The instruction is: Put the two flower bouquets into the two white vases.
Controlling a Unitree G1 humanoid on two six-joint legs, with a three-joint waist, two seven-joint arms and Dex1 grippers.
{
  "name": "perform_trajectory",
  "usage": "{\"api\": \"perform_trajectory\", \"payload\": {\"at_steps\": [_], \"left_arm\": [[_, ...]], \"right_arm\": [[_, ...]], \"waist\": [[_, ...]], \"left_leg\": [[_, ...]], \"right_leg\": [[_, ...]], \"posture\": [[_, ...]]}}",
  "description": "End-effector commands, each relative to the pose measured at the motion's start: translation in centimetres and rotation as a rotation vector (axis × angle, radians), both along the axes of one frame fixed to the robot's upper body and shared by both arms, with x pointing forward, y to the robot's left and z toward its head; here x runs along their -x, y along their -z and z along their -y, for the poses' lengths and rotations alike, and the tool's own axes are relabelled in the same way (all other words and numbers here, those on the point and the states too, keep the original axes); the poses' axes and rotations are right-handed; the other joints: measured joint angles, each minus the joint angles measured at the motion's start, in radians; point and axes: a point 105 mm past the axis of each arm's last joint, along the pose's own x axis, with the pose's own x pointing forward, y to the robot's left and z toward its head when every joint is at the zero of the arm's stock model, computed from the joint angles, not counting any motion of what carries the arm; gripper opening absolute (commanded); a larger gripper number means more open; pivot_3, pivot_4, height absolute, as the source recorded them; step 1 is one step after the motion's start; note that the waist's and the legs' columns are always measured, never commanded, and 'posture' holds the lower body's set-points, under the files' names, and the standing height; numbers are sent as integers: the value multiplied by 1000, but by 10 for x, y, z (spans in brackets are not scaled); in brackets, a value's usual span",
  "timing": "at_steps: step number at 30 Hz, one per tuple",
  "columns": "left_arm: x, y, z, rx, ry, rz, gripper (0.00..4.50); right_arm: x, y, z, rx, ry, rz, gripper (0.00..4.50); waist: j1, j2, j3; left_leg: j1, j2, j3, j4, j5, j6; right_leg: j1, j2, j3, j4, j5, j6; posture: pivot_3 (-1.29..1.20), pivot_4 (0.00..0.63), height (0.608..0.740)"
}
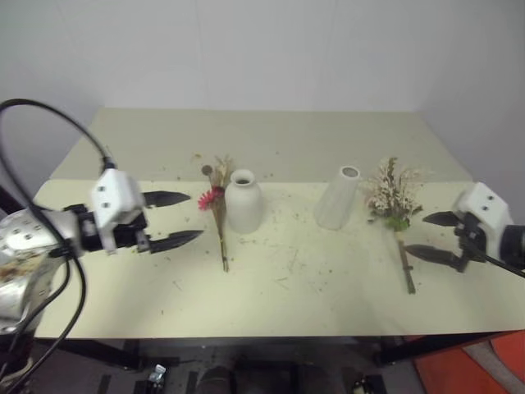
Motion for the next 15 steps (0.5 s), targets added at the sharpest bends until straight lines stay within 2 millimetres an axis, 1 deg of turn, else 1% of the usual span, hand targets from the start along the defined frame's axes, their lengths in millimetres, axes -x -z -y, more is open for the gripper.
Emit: {"api": "perform_trajectory", "payload": {"at_steps": [1, 4, 7, 13, 15], "left_arm": [[-8, -1, 19, -18, 55, 37, 3553], [-19, 6, 35, -31, 82, 47, 3553], [-28, 15, 39, -42, 73, 41, 3553], [-31, 17, 49, -24, 89, 50, 3553], [-31, 17, 53, -25, 95, 54, 3553]], "right_arm": [[-17, 3, 5, -21, 145, -40, 4500], [-37, 10, 9, -102, 326, -119, 4500], [-49, 17, 13, -124, 437, -149, 4500], [-58, 32, 17, -94, 528, -196, 4500], [-59, 35, 17, -112, 545, -209, 4500]], "waist": [[-1, 0, 0], [-5, 0, 0], [-6, 0, 0], [-2, 0, 0], [-1, 0, 0]], "left_leg": [[-1, 0, 0, 0, 0, 0], [-4, -1, 0, 1, 0, 1], [-4, -1, -1, 0, 0, 1], [-8, -1, -1, 0, 0, 1], [-8, -1, -1, 1, 0, 1]], "right_leg": [[-1, 0, 0, -1, 0, 0], [-2, 0, 1, -1, 1, 0], [-2, 0, 1, -1, 1, 0], [-6, 0, 0, -2, 1, 1], [-6, 0, 0, -1, 2, 1]], "posture": [[0, 150, 740], [0, 150, 740], [0, 150, 740], [0, 150, 740], [0, 150, 740]]}}
